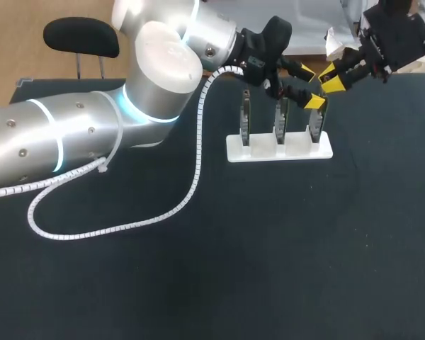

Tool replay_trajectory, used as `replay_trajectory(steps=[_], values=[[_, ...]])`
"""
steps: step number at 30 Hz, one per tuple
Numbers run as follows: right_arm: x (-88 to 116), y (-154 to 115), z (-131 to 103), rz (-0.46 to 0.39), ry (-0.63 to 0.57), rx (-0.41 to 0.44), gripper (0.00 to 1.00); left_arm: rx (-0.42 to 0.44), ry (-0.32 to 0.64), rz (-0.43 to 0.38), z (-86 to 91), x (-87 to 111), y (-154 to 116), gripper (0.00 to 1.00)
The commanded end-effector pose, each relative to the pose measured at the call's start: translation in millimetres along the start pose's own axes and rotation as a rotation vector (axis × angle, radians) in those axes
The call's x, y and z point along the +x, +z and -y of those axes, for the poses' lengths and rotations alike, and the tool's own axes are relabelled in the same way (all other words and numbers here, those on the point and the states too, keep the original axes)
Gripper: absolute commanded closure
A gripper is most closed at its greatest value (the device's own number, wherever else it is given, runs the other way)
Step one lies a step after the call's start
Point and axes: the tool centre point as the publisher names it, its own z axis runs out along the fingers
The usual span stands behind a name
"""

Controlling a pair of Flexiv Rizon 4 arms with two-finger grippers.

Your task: Pick up the optical module with the left hand, and insert it into the network port with the right hand.

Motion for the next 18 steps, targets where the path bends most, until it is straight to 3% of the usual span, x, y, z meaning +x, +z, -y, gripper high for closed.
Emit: replay_trajectory(steps=[1, 18], values=[[0.8, -3.0, -3.9, 0.010, -0.004, 0.012, 1.00, 0.000, 0.001, 0.000, -0.4, 0.2, 0.5, 0.00], [-10.1, -13.4, 1.7, 0.075, 0.011, 0.047, 1.00, 0.000, 0.001, 0.000, -0.4, 0.2, 0.5, 0.00]])
